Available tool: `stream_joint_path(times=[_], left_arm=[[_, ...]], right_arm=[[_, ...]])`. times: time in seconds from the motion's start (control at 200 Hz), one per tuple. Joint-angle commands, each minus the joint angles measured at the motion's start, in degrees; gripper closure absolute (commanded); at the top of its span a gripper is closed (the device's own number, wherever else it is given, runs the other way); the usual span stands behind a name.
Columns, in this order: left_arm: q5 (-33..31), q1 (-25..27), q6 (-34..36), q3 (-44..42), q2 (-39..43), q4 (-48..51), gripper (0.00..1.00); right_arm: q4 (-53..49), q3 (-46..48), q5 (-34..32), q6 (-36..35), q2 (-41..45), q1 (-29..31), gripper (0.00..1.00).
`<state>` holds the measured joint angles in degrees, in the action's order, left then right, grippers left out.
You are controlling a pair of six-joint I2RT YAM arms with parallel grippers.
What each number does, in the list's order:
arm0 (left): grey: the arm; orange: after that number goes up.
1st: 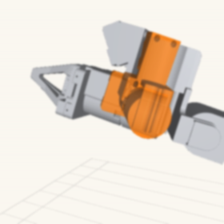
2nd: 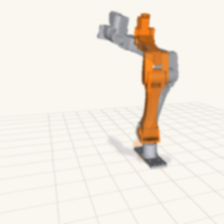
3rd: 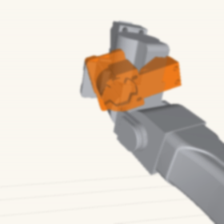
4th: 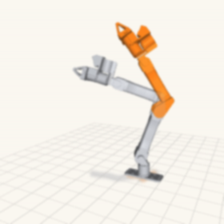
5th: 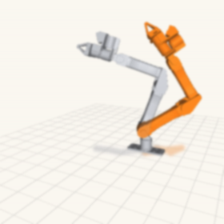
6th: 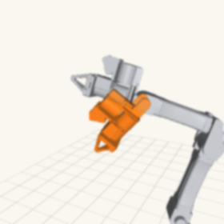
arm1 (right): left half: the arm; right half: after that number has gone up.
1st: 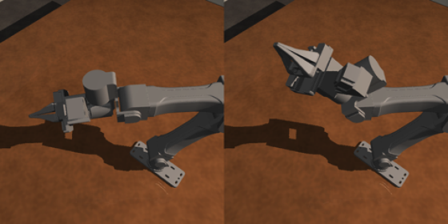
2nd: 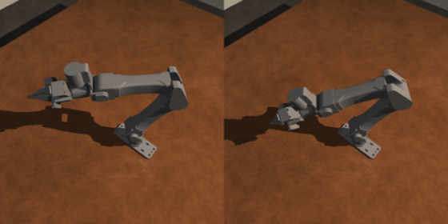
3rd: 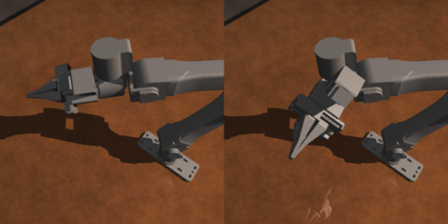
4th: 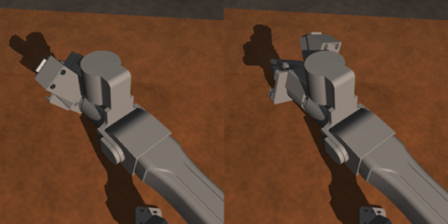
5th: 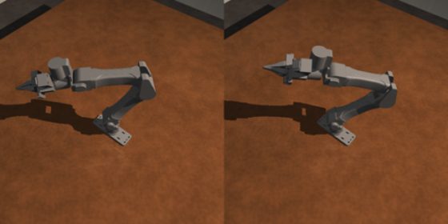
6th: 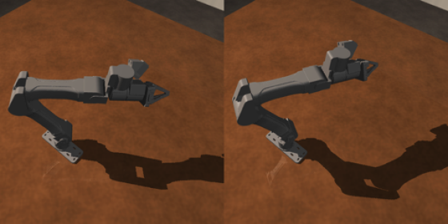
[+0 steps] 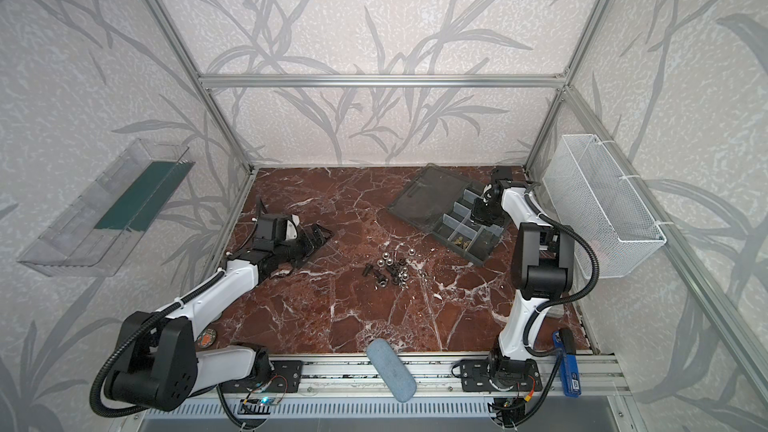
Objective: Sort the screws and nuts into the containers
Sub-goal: 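Open the right gripper to drop the steel wing nut into a compartment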
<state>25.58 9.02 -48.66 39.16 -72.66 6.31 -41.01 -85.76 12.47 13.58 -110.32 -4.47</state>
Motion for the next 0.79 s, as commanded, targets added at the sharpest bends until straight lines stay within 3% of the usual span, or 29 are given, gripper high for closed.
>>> stream_joint_path(times=[0.0, 0.255, 0.33, 0.355, 0.46, 0.79], left_arm=[[-0.10, 0.21, -0.64, -0.10, 1.24, -0.32, 0.01], [-0.46, 0.21, -0.47, -0.31, 1.88, 0.09, 0.01], [-0.36, 0.21, -0.45, -0.31, 1.72, 0.00, 0.01], [-0.28, 0.21, -0.53, -0.20, 1.79, -0.05, 0.01], [-0.27, 0.21, -0.55, -0.31, 1.73, -0.10, 0.00], [-0.27, 0.21, -0.55, -0.40, 2.00, -0.07, 0.01]], right_arm=[[-0.95, -1.84, 0.01, -0.75, -0.93, -0.18, 1.00], [-1.24, -2.30, -0.34, -0.84, -1.74, -0.27, 1.00], [-1.83, -2.59, 0.18, -1.05, -2.14, -0.22, 0.86], [-2.02, -2.82, 0.19, -1.10, -2.20, -0.23, 0.76], [-2.18, -2.53, 0.35, -1.25, -1.55, -0.27, 0.60], [-4.44, 1.15, 9.45, -1.81, 8.82, 0.94, 0.52]])
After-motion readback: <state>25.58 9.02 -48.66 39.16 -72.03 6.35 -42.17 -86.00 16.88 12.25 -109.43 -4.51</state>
